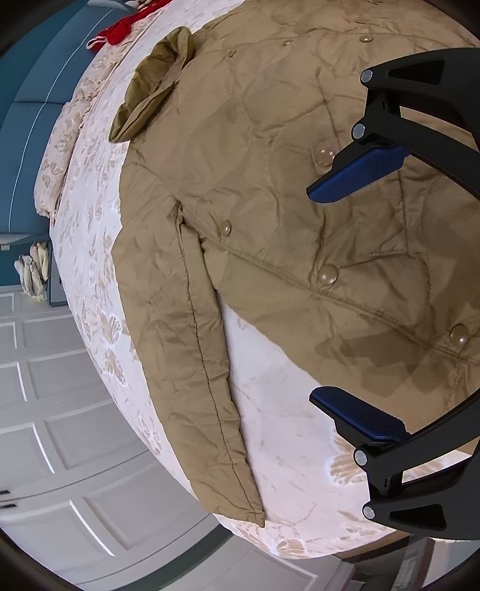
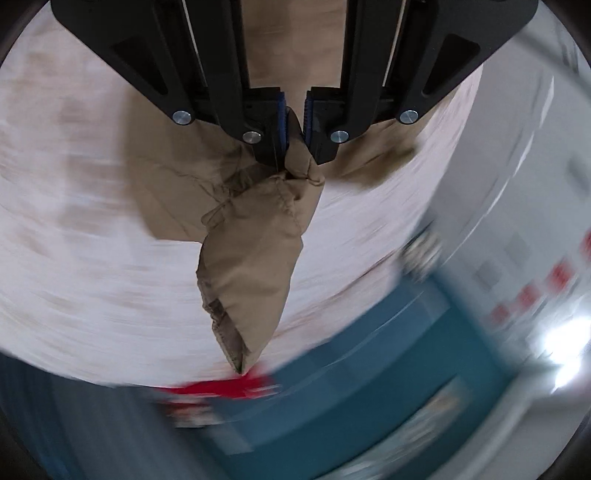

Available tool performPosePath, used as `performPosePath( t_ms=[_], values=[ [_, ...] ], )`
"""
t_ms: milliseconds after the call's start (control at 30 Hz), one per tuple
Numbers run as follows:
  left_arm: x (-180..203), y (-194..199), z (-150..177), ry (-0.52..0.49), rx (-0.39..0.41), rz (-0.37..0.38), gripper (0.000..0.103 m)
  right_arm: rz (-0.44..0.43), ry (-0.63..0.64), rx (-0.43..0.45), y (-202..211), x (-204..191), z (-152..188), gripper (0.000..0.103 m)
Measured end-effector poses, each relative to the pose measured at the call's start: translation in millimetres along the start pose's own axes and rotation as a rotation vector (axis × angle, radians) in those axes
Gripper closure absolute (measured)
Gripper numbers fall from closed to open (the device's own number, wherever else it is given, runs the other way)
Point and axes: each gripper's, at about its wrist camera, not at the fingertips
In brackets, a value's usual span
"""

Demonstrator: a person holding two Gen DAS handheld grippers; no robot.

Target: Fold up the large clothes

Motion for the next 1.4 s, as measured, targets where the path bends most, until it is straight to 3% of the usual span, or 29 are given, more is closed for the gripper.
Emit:
performPosePath(
  t_ms=[100,233,300,333,400,500,600,800,867,1000,1033,1100,1133,1167,1200,1233,1300,1400],
  values=[
    [-10.2,-5.5,0.0,0.012,-0.012,-0.021,0.005,-0.188,0.110,-0.124,-31.3,-92.8,42.3,0.097],
    [-26.6,-14.6,2.2,0.015,-0.030,-0.032,0.005,-0.328,0.201,-0.293,-72.3,-180.9,124.5,0.096],
    [-35.4,-19.4,2.0,0.013,-0.038,-0.036,0.005,-0.363,0.215,-0.381,-89.6,-206.3,163.8,0.092],
    [-40.2,-21.8,1.2,0.021,-0.045,-0.030,0.005,-0.360,0.249,-0.436,-100.3,-219.8,191.8,0.078],
    [-48.0,-24.5,-1.8,0.051,-0.057,0.003,0.005,-0.345,0.286,-0.501,-103.6,-228.7,227.8,0.065],
    [-55.9,-26.8,-12.4,0.120,-0.064,0.083,0.005,-0.363,0.247,-0.550,-88.2,-227.0,255.2,0.058],
    [-52.9,-33.0,-26.3,0.204,-0.076,0.178,0.005,-0.334,0.158,-0.506,-60.2,-199.2,242.6,0.047],
    [-18.4,-56.0,-43.3,0.453,-0.198,0.446,0.005,-0.099,0.012,-0.333,-18.8,-86.7,172.7,0.040],
    [-2.1,-64.6,-44.2,0.497,-0.243,0.490,0.005,-0.016,-0.030,-0.292,-13.8,-49.5,154.6,0.039],
    [21.8,-72.6,-45.8,0.499,-0.266,0.482,0.009,0.092,-0.190,-0.207,-12.2,21.4,128.6,0.038],
    [26.8,-72.5,-47.4,0.487,-0.262,0.480,0.013,0.101,-0.225,-0.203,-14.7,32.4,127.5,0.038],
    [35.7,-72.8,-51.2,0.441,-0.254,0.470,0.043,0.106,-0.320,-0.198,-27.0,55.0,127.1,0.039],
    [41.0,-72.7,-54.4,0.399,-0.243,0.463,0.053,0.114,-0.354,-0.195,-32.1,63.0,127.0,0.042],
    [44.1,-73.6,-56.4,0.367,-0.230,0.454,0.079,0.112,-0.375,-0.191,-38.5,64.9,125.3,0.046],
    [48.4,-72.1,-59.6,0.320,-0.212,0.440,0.095,0.106,-0.396,-0.191,-46.0,67.9,125.2,0.056],
    [49.2,-69.9,-62.6,0.296,-0.190,0.433,0.097,0.111,-0.406,-0.200,-54.5,69.4,124.8,0.077],
    [45.7,-62.7,-71.4,0.276,-0.130,0.426,0.101,0.113,-0.380,-0.198,-56.1,68.4,123.2,0.101],
    [34.9,-50.6,-76.2,0.245,-0.053,0.409,0.101,0.067,-0.292,-0.107,-47.8,50.5,99.9,0.102]
  ],
)
Point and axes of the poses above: each gripper's, at about its wrist camera, not at the fingertips, and y roughly against the way its jaws point, x to its right, z to its underside, and after that the axes turned 13 degrees about x, right-handed
